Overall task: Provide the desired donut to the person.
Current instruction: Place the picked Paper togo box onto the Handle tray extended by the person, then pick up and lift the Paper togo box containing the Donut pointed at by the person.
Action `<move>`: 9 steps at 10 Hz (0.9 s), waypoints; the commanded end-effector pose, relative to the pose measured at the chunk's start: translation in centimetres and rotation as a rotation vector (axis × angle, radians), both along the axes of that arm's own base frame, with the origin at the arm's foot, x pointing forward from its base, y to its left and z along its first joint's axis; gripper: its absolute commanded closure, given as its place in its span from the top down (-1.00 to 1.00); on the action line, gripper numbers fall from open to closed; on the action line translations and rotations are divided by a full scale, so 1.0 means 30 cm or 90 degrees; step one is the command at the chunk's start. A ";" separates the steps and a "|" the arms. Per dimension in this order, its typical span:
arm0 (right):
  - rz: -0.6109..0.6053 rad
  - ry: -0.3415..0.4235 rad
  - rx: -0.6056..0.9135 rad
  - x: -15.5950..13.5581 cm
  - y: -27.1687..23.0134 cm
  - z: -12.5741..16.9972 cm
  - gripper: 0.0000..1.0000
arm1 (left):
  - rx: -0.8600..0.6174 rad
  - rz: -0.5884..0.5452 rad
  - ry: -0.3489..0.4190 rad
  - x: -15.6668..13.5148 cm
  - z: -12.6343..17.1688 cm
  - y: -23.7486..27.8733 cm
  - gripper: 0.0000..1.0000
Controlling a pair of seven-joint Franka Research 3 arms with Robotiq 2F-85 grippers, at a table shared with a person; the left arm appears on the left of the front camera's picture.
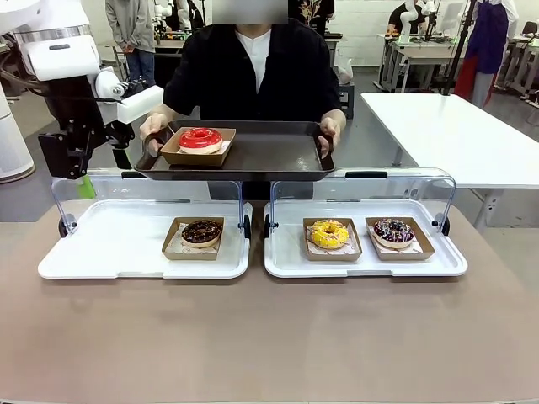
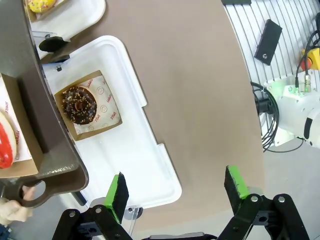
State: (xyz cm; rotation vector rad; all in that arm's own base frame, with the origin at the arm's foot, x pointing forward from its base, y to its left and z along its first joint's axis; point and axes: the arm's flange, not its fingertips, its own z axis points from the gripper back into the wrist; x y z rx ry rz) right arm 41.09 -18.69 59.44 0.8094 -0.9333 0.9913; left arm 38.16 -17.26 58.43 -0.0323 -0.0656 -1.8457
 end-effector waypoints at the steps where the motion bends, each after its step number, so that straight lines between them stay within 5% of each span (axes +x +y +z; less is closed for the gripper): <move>1: 0.000 -0.004 0.005 -0.002 0.002 -0.001 1.00 | 0.000 0.000 -0.002 0.004 0.006 -0.005 1.00; 9: 0.000 -0.004 0.005 -0.002 0.002 -0.001 1.00 | 0.000 0.000 0.000 0.001 0.001 0.000 1.00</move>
